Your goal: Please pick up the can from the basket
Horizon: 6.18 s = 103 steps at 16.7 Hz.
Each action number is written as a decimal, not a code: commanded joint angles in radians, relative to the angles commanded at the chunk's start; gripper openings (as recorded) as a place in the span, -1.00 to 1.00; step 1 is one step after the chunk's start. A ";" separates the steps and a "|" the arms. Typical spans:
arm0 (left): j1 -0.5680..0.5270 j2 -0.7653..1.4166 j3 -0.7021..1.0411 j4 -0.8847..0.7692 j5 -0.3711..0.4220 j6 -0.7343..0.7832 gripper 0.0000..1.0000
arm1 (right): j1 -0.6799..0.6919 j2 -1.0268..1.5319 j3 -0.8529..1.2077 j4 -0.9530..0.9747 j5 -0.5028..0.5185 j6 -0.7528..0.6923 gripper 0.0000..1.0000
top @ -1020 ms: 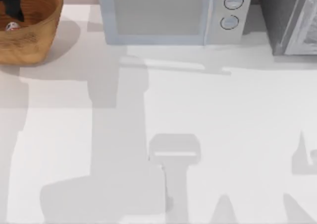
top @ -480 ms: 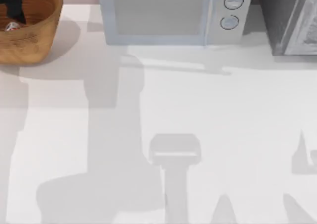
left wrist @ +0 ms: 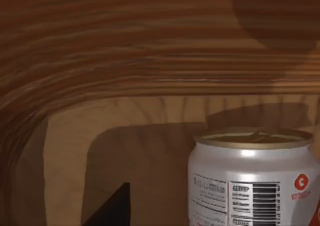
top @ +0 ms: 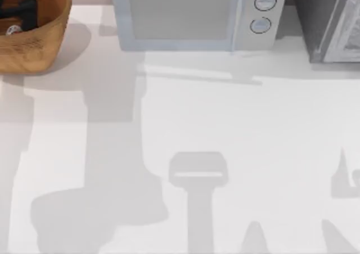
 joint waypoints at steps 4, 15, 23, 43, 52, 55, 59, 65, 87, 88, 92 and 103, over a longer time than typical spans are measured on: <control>-0.004 0.028 0.021 0.007 0.000 -0.004 1.00 | 0.000 0.000 0.000 0.000 0.000 0.000 1.00; -0.004 0.028 0.021 0.007 0.000 -0.004 -0.21 | 0.000 0.000 0.000 0.000 0.000 0.000 1.00; -0.004 0.028 0.021 0.007 0.000 -0.004 -1.00 | 0.000 0.000 0.000 0.000 0.000 0.000 1.00; -0.063 -0.805 -0.820 0.350 -0.178 -0.045 -1.00 | 0.000 0.000 0.000 0.000 0.000 0.000 1.00; -0.128 -1.925 -1.962 0.865 -0.283 -0.061 -1.00 | 0.000 0.000 0.000 0.000 0.000 0.000 1.00; -0.143 -2.264 -2.315 1.031 -0.294 -0.071 -1.00 | 0.000 0.000 0.000 0.000 0.000 0.000 1.00; -0.152 -2.635 -2.708 1.219 -0.293 -0.088 -1.00 | 0.000 0.000 0.000 0.000 0.000 0.000 1.00; -0.156 -2.936 -3.018 1.383 -0.282 -0.109 -1.00 | 0.000 0.000 0.000 0.000 0.000 0.000 1.00; -0.194 -2.115 -2.711 1.842 0.188 -0.061 -1.00 | 0.000 0.000 0.000 0.000 0.000 0.000 1.00; -0.200 -2.027 -2.670 1.896 0.243 -0.057 -1.00 | 0.000 0.000 0.000 0.000 0.000 0.000 1.00; -0.223 -1.660 -2.503 2.111 0.473 -0.041 -1.00 | 0.000 0.000 0.000 0.000 0.000 0.000 1.00; -0.272 -0.752 -2.114 2.610 1.041 -0.013 -1.00 | 0.000 0.000 0.000 0.000 0.000 0.000 1.00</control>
